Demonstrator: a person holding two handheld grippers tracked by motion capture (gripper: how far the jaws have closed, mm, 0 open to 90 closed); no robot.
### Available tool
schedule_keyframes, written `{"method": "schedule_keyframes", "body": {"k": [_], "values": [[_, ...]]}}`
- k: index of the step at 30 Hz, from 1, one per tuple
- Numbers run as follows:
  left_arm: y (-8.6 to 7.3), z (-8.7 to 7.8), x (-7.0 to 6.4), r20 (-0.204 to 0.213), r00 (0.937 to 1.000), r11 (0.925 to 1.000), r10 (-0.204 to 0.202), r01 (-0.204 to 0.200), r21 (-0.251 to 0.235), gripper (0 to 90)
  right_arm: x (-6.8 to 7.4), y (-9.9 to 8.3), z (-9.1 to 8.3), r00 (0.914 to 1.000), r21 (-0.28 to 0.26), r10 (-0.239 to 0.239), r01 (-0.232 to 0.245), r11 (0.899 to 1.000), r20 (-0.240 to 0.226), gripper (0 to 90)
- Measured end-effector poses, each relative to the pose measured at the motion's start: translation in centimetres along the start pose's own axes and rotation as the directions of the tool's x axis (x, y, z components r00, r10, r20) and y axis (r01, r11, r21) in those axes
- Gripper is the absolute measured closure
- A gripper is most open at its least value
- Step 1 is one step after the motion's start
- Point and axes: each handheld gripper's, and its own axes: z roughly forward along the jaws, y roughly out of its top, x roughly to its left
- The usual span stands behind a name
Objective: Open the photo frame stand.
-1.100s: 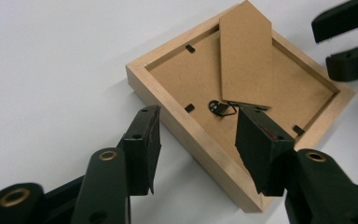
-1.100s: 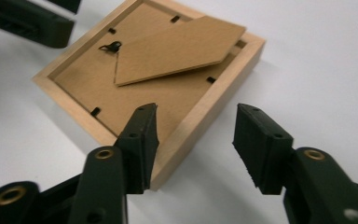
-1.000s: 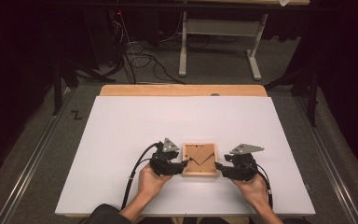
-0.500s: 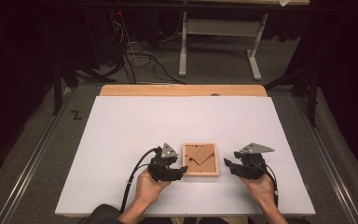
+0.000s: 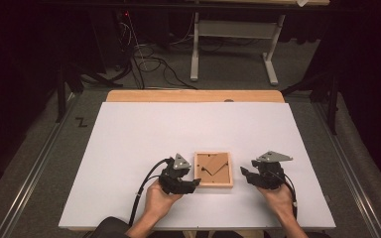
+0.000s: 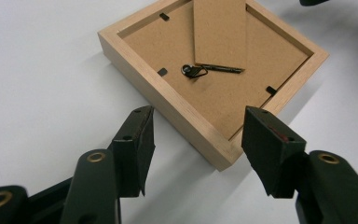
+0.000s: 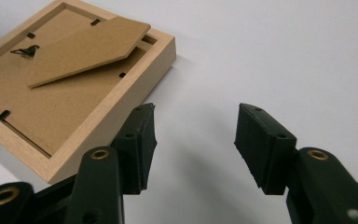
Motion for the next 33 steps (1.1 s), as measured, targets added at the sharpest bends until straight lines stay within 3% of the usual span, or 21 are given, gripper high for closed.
{"method": "schedule_keyframes", "body": {"k": [7,10,15,24,33], "values": [[-0.1,0.2,-0.3,0.020,0.9997,0.9999,-0.012,0.012,0.010,43.9,-0.1,0.3,-0.3,0.9999,-0.025,0.013,-0.013,1.000,-0.003,49.8],[-0.1,0.4,-0.6,0.003,0.9999,0.9997,0.010,-0.010,0.022,43.9,0.3,0.6,-0.7,1.0000,-0.032,-0.004,0.005,0.999,0.005,51.4],[-0.2,0.5,-0.5,0.012,0.9999,0.9996,0.009,-0.010,0.028,43.7,0.5,1.1,-0.7,0.9998,-0.030,-0.019,0.019,0.999,0.005,53.3],[-0.1,0.6,-0.7,0.014,0.9998,0.9994,0.016,-0.017,0.030,43.8,1.0,2.2,0.8,0.9961,-0.023,0.006,-0.008,1.000,-0.088,52.8],[-0.2,0.7,-0.8,0.015,0.9996,0.9992,0.025,-0.025,0.032,43.9,1.5,3.1,2.0,0.9921,-0.016,0.001,-0.003,1.000,-0.125,50.0]]}}
